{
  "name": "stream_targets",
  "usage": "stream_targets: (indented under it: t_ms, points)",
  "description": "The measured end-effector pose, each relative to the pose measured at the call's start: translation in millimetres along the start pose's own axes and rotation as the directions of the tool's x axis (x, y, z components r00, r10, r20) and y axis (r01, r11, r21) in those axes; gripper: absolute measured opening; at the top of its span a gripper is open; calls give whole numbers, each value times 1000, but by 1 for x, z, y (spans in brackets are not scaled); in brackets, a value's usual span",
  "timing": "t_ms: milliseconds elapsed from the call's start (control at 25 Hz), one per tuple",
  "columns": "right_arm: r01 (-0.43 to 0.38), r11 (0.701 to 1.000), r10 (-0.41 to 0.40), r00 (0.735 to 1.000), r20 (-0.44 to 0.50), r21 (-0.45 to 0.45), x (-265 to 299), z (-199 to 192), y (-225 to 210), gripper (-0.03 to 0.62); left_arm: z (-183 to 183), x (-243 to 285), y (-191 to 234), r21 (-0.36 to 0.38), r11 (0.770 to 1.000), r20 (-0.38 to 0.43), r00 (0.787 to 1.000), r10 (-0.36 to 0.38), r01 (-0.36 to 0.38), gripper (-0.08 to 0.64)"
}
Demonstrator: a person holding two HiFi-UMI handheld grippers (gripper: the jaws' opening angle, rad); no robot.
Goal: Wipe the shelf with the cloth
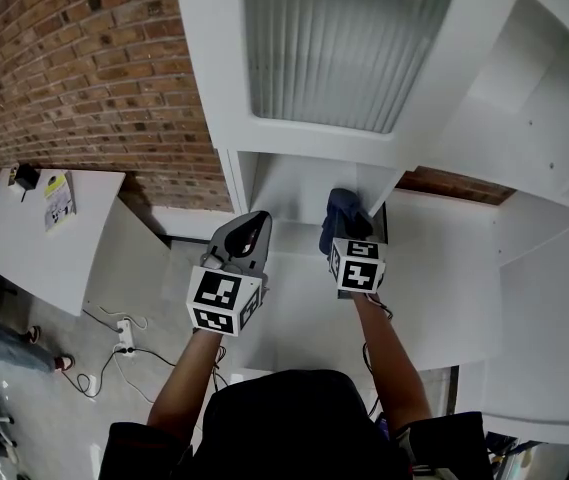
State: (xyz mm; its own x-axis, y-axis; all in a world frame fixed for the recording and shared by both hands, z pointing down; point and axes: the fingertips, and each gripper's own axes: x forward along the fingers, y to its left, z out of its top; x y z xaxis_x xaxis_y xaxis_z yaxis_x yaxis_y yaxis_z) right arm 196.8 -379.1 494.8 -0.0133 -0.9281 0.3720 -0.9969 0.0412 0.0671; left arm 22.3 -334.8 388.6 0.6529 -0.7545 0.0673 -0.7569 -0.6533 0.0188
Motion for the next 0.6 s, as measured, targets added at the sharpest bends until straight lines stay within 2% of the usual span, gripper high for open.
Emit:
stream_targets:
  t_ms: [600]
  points:
    - [-39,999,38,999,-30,-28,14,-3,13,89,-1,3,13,15,1000,-7,1000,19,-19,17]
